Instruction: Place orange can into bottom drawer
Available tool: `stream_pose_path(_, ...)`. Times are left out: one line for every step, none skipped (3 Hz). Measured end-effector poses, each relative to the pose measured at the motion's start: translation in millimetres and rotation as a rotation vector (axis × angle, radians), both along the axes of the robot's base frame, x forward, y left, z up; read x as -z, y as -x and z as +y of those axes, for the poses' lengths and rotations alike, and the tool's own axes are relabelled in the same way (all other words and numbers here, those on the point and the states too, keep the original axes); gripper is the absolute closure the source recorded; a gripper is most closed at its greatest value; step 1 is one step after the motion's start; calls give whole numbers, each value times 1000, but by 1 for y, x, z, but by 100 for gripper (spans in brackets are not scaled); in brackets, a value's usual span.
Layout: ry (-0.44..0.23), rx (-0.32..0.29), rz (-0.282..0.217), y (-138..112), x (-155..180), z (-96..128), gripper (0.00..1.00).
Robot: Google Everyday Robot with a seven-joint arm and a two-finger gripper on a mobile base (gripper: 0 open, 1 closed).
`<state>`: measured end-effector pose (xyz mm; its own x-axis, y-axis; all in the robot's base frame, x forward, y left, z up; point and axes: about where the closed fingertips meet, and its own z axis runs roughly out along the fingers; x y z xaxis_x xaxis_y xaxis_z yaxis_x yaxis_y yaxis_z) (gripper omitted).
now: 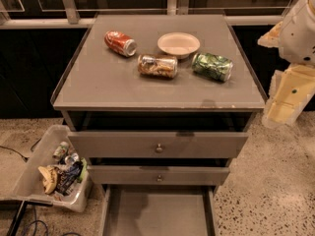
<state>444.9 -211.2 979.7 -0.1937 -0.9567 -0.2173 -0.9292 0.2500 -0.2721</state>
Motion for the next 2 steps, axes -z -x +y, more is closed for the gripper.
stream_pose_path(-33, -38, -70, -21, -5, 6, 0)
stream_pose_path(-121, -93, -129, -52, -1, 15, 0)
